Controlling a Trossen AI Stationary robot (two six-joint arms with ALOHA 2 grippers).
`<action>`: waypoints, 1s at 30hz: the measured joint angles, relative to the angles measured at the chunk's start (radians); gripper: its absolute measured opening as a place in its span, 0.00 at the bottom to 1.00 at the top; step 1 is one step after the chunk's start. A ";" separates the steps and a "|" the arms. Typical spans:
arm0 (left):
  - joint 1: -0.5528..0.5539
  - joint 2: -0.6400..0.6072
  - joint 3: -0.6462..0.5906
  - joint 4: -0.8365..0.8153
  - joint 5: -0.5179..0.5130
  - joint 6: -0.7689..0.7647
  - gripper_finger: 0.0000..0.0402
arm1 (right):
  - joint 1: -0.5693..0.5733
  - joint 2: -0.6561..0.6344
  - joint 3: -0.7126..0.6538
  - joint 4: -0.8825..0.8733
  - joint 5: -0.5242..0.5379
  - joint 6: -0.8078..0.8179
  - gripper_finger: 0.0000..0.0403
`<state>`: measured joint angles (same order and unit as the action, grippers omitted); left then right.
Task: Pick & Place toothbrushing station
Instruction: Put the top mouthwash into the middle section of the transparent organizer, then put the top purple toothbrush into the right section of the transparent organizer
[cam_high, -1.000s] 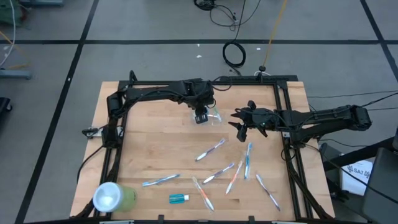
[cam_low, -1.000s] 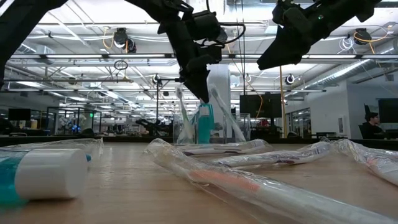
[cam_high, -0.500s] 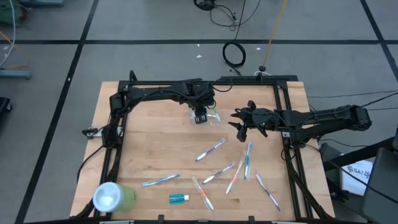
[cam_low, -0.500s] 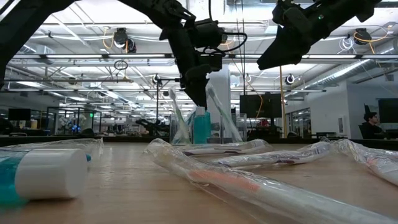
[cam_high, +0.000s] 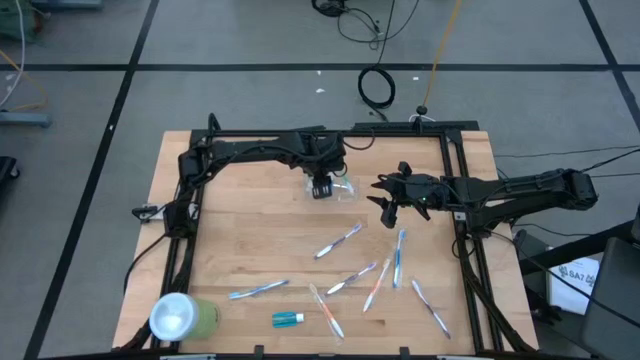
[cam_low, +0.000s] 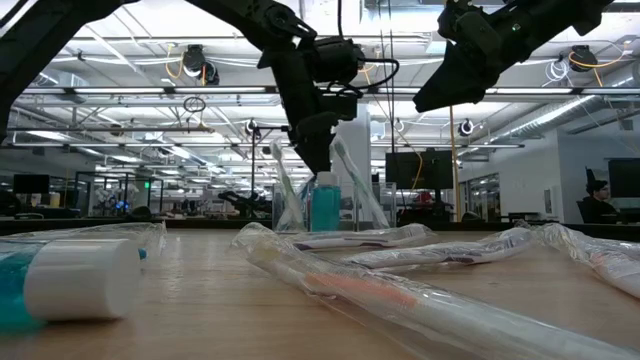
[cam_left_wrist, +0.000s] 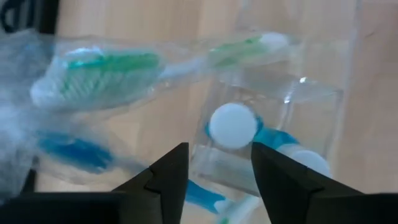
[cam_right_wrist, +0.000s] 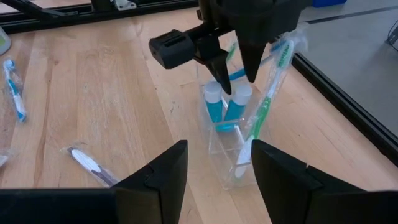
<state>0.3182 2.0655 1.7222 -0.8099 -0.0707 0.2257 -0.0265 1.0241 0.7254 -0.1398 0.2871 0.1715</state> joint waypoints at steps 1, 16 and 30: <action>-0.002 0.000 0.000 -0.001 -0.021 0.005 0.47 | 0.000 0.000 0.000 0.000 0.000 0.000 0.42; -0.027 -0.200 0.010 -0.156 -0.041 -0.013 0.49 | 0.000 0.000 0.000 0.000 0.000 0.000 0.42; -0.142 -0.479 0.011 -0.219 0.009 -0.071 0.49 | 0.000 0.000 0.000 -0.002 0.000 0.000 0.42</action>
<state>0.1759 1.5870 1.7332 -1.0288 -0.0619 0.1550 -0.0265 1.0241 0.7257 -0.1415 0.2870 0.1715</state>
